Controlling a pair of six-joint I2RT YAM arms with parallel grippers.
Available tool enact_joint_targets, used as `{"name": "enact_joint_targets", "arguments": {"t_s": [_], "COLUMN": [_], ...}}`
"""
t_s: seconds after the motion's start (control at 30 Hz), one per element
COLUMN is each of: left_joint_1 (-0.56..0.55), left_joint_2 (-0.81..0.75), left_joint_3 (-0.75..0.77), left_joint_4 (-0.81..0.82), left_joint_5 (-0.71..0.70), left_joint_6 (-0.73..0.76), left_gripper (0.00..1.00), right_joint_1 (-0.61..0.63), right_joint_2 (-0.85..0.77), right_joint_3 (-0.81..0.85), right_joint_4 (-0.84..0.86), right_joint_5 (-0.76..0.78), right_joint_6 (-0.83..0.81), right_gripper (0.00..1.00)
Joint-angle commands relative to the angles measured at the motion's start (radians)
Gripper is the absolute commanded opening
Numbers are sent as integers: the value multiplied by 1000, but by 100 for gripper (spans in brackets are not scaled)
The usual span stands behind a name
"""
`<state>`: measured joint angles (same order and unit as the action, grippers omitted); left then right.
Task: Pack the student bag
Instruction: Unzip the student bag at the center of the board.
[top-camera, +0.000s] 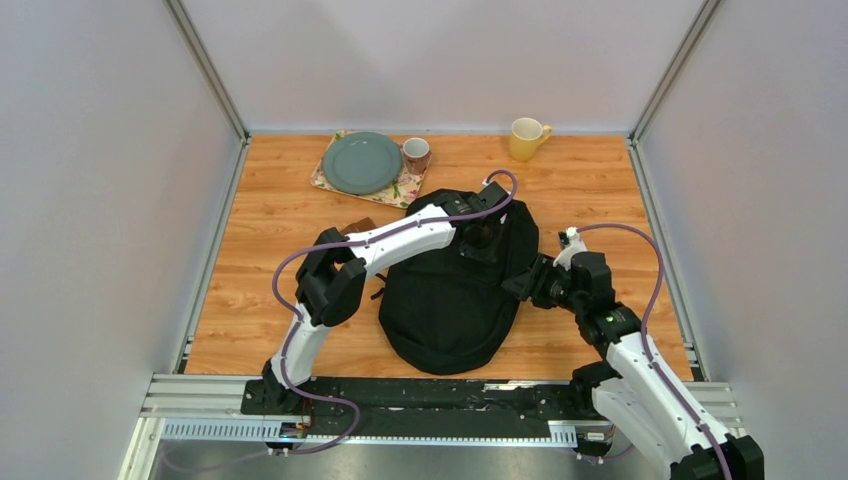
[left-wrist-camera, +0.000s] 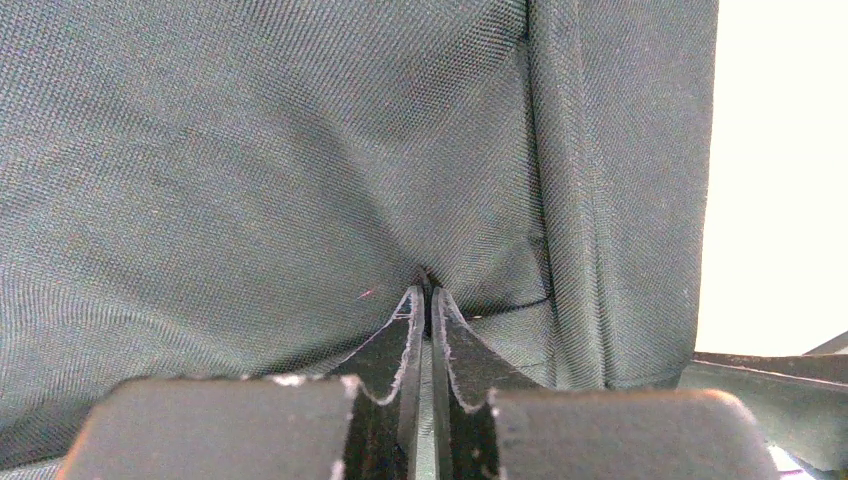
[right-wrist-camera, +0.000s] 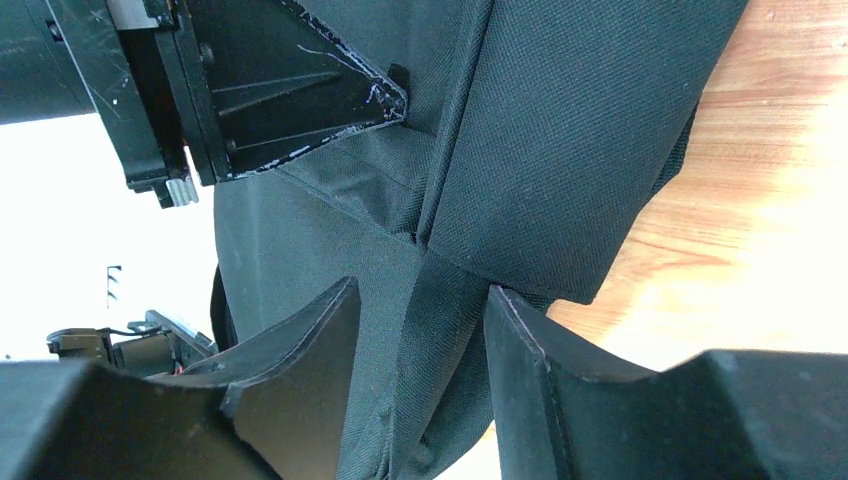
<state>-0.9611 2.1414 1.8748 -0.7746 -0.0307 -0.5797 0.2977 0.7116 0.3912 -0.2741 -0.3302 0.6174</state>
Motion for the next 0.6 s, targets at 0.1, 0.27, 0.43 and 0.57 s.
{"name": "enact_joint_targets", "arguments": {"t_s": [0.1, 0.27, 0.43, 0.57], "left_joint_1": [-22, -21, -8, -7], "left_joint_2": [-14, -103, -158, -173], "left_joint_3": [-48, -127, -190, -215], "left_joint_4": [-46, 18, 63, 93], "left_joint_5": [43, -18, -17, 8], "left_joint_6": [1, 26, 43, 52], "left_gripper": [0, 0, 0, 0], "right_joint_1": [12, 8, 8, 8], "right_joint_2": [5, 67, 158, 193], "right_joint_3": [12, 21, 86, 101], "right_joint_4": [46, 41, 15, -5], "right_joint_5": [62, 106, 57, 101], "right_joint_6": [18, 42, 71, 68], "right_gripper": [49, 46, 69, 58]}}
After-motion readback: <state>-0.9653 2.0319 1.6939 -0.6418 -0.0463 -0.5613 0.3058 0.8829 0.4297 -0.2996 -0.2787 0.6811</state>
